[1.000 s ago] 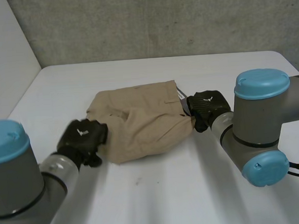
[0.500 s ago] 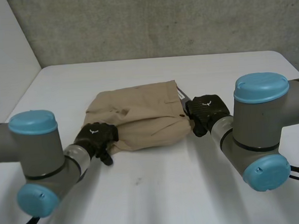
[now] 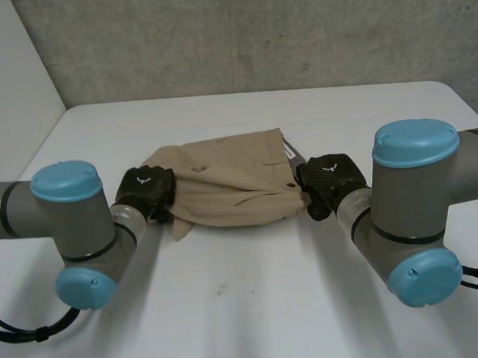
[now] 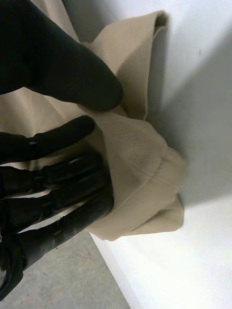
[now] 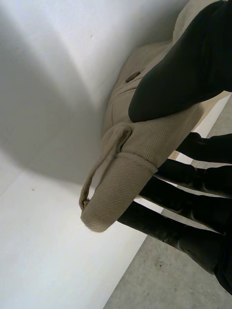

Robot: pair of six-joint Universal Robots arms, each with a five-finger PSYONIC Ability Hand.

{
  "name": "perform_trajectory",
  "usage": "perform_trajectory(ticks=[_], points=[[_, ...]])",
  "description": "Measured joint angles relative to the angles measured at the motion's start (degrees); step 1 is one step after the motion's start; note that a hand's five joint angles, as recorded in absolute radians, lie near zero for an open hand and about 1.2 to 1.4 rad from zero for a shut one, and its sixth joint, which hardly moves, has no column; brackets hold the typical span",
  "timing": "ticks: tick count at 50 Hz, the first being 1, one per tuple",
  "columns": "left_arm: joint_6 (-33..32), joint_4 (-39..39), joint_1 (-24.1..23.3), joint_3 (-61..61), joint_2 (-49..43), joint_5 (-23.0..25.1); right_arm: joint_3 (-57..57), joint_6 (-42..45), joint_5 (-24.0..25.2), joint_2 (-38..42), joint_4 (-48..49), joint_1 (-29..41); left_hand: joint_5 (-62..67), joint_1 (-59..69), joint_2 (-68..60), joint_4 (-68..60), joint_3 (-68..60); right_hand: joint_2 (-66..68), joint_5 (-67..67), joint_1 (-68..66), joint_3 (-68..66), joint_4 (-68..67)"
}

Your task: Fold the shorts.

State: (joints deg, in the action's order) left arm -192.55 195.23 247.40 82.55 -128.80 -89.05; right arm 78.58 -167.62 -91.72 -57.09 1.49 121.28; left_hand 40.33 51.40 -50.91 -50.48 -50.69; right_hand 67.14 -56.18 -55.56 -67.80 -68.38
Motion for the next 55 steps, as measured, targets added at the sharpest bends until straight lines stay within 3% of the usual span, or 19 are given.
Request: perform_trajectory(ticks=[2, 3, 6, 7, 13, 19, 27, 36, 44, 54, 55], points=[[-0.01, 0.08, 0.01, -0.14, -0.08, 0.04, -0.01, 0.02, -0.01, 0.03, 0.03, 0.0, 0.65, 0.83, -0.74, -0.63, -0.62, 0.0, 0.0, 0.0, 0.0, 0.01], [-0.05, 0.07, 0.06, -0.45, -0.47, 0.08, -0.07, 0.06, -0.02, 0.05, 0.09, 0.0, 7.09, 7.71, -7.32, -6.88, -6.98, 0.0, 0.0, 0.0, 0.0, 0.01], [-0.08, 0.06, 0.08, -0.52, -0.57, 0.09, -0.12, 0.1, -0.02, 0.05, 0.1, 0.0, 7.09, 7.71, -7.32, -6.88, -6.98, 0.0, 0.0, 0.0, 0.0, 0.01], [-0.43, -0.03, 0.31, -0.85, -1.03, 0.1, -0.18, 0.14, -0.04, 0.04, 0.11, -0.01, 14.3, 13.44, -15.34, -15.26, -14.77, 0.0, 0.0, 0.0, 0.0, 0.01], [-3.72, -0.55, 1.68, -0.78, 0.47, 0.13, -0.83, 2.44, -0.19, -1.77, -0.01, -0.32, 14.49, 13.44, -17.48, -17.82, -17.3, 0.0, 0.0, 0.0, 0.0, 0.0], [-8.31, -0.73, 3.67, 1.91, 17.05, 0.37, -1.81, 6.42, -0.35, -11.15, 0.89, -0.58, 14.49, 13.44, -17.56, -17.84, -17.36, 0.0, -0.01, 0.0, 0.0, 0.0], [-7.61, -0.02, 4.16, 0.77, 41.67, 0.12, -6.15, 7.76, -0.26, -23.74, 8.59, -0.49, 14.49, 13.44, -17.6, -17.86, -17.48, 0.0, -0.01, 0.0, -0.16, 0.01], [-4.96, 0.14, 4.19, -7.65, 56.2, -0.11, -13.27, 7.68, -0.82, -31.42, 13.12, -0.46, 14.49, 13.44, -17.67, -17.88, -17.55, 0.0, -0.01, 0.0, -0.29, 0.0], [-4.79, -0.21, 4.6, -14.13, 56.36, 0.11, -16.18, 8.0, -0.9, -35.72, 10.83, -0.59, 14.49, 13.44, -17.67, -17.89, -17.55, 0.0, -0.01, 0.0, -0.29, 0.0], [-4.94, -1.31, 4.57, -12.94, 48.71, 0.42, -15.53, 8.62, -0.54, -32.94, 5.72, -0.58, 14.49, 13.44, -17.68, -17.89, -17.56, 0.0, -0.01, 0.0, -0.29, 0.0], [-5.04, -1.98, 4.18, -10.77, 40.58, 0.46, -14.97, 8.82, -0.41, -30.28, 3.57, -0.53, 14.49, 13.44, -17.69, -17.89, -17.56, 0.0, -0.01, 0.0, -0.29, 0.0]])
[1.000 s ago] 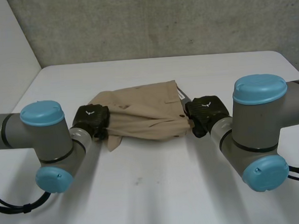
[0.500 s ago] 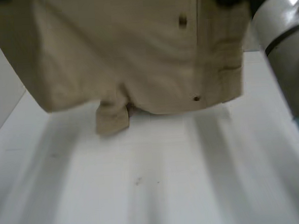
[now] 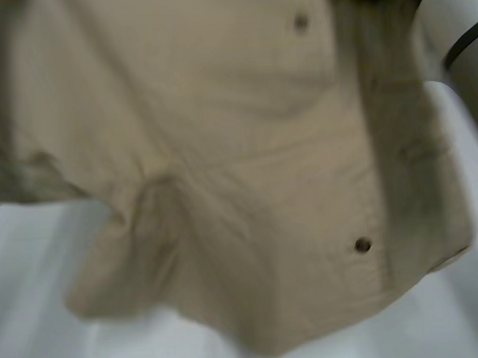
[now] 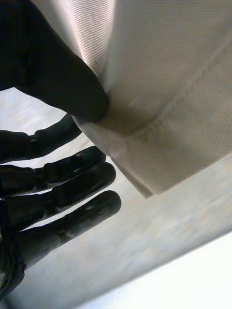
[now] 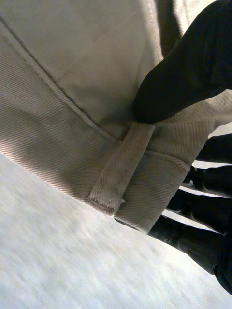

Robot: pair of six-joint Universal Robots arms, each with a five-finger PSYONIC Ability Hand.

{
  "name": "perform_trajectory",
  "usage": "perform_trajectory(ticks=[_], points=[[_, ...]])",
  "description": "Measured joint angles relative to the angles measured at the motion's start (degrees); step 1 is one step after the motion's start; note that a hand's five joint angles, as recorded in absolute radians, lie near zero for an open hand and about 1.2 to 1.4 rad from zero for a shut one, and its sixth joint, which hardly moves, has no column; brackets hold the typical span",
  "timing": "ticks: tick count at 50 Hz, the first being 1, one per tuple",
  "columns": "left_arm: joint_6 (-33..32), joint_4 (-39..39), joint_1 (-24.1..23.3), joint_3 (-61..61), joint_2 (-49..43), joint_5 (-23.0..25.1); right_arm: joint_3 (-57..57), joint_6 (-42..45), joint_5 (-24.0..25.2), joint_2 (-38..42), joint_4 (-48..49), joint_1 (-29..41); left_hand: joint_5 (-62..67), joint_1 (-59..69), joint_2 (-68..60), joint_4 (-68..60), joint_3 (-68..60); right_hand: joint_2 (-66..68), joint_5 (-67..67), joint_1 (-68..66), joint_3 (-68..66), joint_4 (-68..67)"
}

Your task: Fold the shorts.

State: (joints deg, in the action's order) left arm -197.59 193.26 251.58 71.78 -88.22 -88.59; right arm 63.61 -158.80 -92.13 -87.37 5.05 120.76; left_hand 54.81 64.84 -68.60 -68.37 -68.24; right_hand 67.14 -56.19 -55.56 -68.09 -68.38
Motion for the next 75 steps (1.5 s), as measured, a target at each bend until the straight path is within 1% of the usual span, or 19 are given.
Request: perform_trajectory(ticks=[1, 5, 8, 13, 17, 18, 20, 22, 24, 28, 35, 36, 37, 39, 47, 55, 59, 66, 75], points=[[-0.06, -0.14, -0.18, 0.56, -4.2, -0.02, 1.21, 0.19, 0.32, 7.87, -2.83, 0.29, 0.0, 0.0, -0.01, 0.0, 0.0, 0.0, -0.01, 0.0, -0.01, 0.0], [-0.17, -0.1, -0.44, 0.83, -11.29, -0.08, 1.55, 0.2, 0.36, 13.38, -3.26, 0.49, 0.0, 0.0, -0.05, 0.0, -0.02, 0.0, -0.19, 0.0, -0.01, 0.0], [-0.57, 0.69, -0.75, -2.21, -20.31, -0.23, 0.05, 0.3, 0.11, 21.1, 0.35, 0.53, 0.0, 0.0, -0.09, -0.1, -0.08, 0.0, -0.29, -0.08, -0.01, -0.01], [-1.68, 3.2, -1.47, -16.17, -32.57, -2.08, -4.98, 1.06, -1.5, 32.21, 16.19, 0.1, 0.0, 0.0, -0.12, -0.22, -0.12, 0.0, -0.28, -0.41, -0.02, -0.01], [-1.87, 5.82, -1.95, -25.27, -35.8, -4.45, -7.88, 2.33, -2.55, 34.93, 26.48, -0.27, 0.0, 0.0, -0.13, -0.22, -0.13, 0.0, -0.28, -0.41, -0.02, -0.01], [-1.82, 8.18, -2.31, -29.41, -36.25, -5.87, -9.37, 3.23, -3.05, 35.14, 32.39, -0.57, 0.0, 0.0, -0.13, -0.22, -0.13, 0.0, -0.29, -0.41, -0.02, -0.01], [-1.71, 11.28, -2.77, -32.57, -35.51, -7.18, -10.46, 3.94, -3.42, 34.33, 37.55, -0.86, 0.0, 0.0, -0.13, -0.22, -0.13, 0.0, -0.29, -0.41, -0.02, -0.01], [-1.71, 11.28, -2.77, -32.57, -35.51, -7.18, -10.46, 3.94, -3.42, 34.33, 37.55, -0.86, 0.0, 0.0, -0.13, -0.22, -0.13, 0.0, -0.29, -0.41, -0.02, -0.01], [-1.48, 18.2, -3.72, -34.98, -31.25, -8.84, -11.57, 4.71, -3.64, 31.0, 45.27, -1.41, 0.0, 0.0, -0.13, -0.22, -0.13, 0.0, -0.29, -0.41, -0.02, -0.01], [-1.18, 21.25, -4.11, -32.12, -27.36, -9.0, -11.31, 4.81, -3.1, 28.74, 46.73, -1.52, 0.0, 0.0, -0.13, -0.22, -0.13, 0.0, -0.29, -0.41, -0.02, -0.01], [-0.41, 23.29, -3.99, -17.79, -22.69, -8.15, -8.38, 4.71, -0.23, 27.11, 41.32, -1.35, 0.0, 0.0, -0.13, -0.22, -0.13, 0.0, -0.3, -0.41, -0.02, -0.01], [-0.28, 23.83, -3.58, -11.57, -22.5, -7.92, -8.01, 4.71, 0.09, 27.22, 40.44, -1.34, 0.82, 0.0, -0.13, -0.22, -0.13, 0.0, -0.29, -0.41, -0.02, -0.01], [-0.24, 24.05, -3.37, -9.18, -22.61, -7.86, -5.94, 4.8, 1.5, 28.75, 35.69, -1.35, 0.97, 0.0, -0.13, -0.22, -0.13, 0.0, -0.29, -0.41, -0.02, -0.01], [-0.22, 24.33, -3.08, -6.35, -22.89, -7.79, -5.15, 4.89, 1.92, 29.66, 33.87, -1.36, 0.96, 0.0, -0.13, -0.22, -0.13, 0.0, -0.29, -0.41, -0.02, -0.01], [-0.96, 24.05, -1.99, 6.78, -33.57, -7.63, -1.35, 9.32, 2.78, 40.81, 21.97, -1.25, 0.96, 0.0, -0.14, -0.22, -0.13, 0.0, -0.3, -0.41, -0.02, -0.01], [-6.21, 14.77, -4.03, 11.26, -43.56, -7.78, 0.49, 19.91, 1.59, 47.58, 14.84, -0.66, 0.97, 0.0, -0.14, -0.22, -0.13, 0.0, -0.29, -0.41, -0.02, -0.01], [-7.88, 11.09, -4.83, 12.56, -43.42, -7.89, 1.98, 21.11, 0.69, 45.75, 13.22, -0.62, 0.97, 0.0, -0.14, -0.22, -0.13, 0.0, -0.3, -0.41, -0.02, -0.01], [-9.59, 5.58, -6.08, 20.03, -34.4, -8.16, 7.23, 20.11, -1.1, 37.05, 4.96, -1.54, 0.97, 0.0, -0.14, -0.22, -0.13, 0.0, -0.3, -0.41, -0.02, -0.01], [-12.28, 1.11, -6.05, 29.24, -22.62, -8.23, 13.25, 19.46, 0.22, 30.24, -8.31, -4.3, 0.97, 0.0, -0.14, -0.22, -0.14, 0.0, -0.3, -0.41, -0.02, -0.01]])
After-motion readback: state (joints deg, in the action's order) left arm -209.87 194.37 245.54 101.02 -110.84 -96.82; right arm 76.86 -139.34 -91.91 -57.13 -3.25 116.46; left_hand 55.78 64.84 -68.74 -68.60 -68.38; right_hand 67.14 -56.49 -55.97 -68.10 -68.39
